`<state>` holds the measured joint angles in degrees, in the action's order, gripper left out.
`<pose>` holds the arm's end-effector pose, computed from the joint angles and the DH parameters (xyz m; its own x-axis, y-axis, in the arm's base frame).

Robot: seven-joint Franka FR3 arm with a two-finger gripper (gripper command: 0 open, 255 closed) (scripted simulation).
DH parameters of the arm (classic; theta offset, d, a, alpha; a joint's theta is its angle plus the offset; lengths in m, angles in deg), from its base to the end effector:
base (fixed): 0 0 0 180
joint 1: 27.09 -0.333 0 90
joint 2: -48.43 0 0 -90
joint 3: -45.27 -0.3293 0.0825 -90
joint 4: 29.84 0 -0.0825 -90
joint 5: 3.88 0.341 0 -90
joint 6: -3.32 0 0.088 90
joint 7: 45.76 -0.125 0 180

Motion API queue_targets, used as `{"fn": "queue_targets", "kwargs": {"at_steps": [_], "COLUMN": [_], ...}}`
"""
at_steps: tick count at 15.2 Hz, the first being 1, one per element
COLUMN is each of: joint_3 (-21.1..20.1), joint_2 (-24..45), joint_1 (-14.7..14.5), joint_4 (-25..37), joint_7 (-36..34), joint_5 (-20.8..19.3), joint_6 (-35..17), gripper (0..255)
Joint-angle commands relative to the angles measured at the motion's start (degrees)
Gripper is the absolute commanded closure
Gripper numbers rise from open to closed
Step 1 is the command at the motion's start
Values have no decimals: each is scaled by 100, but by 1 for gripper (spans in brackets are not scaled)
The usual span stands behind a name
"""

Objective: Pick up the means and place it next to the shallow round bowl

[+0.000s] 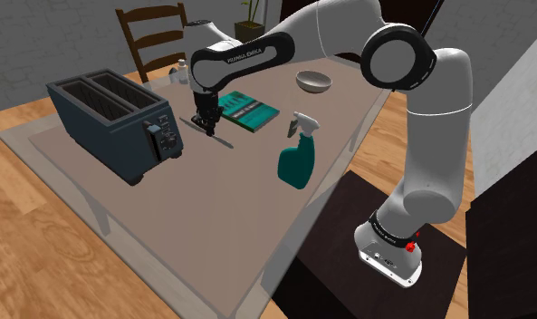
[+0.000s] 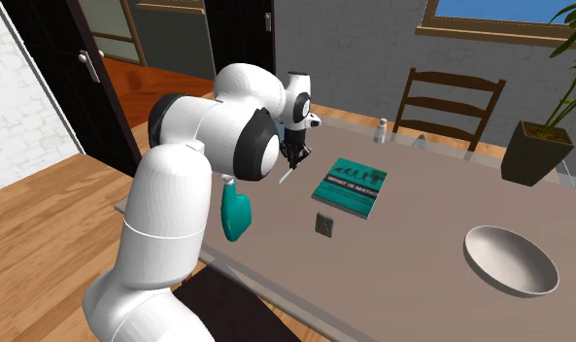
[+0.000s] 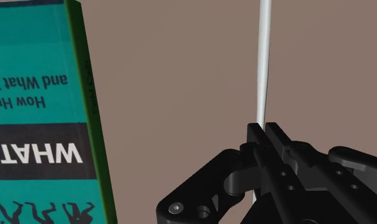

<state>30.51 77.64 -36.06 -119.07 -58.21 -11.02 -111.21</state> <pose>0.6091 0.2300 0.3679 0.9738 0.2212 -0.0519 0.2214 -0.9752 -0.0030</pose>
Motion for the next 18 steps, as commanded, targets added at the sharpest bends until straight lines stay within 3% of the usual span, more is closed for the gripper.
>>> {"fn": "queue_targets", "kwargs": {"at_steps": [1,18], "joint_3": [-8,-60], "joint_2": [-53,-338], "joint_1": [5,-12], "joint_4": [60,952], "joint_7": [12,72], "joint_5": [16,109], "joint_6": [112,1277], "gripper": [255,255]}}
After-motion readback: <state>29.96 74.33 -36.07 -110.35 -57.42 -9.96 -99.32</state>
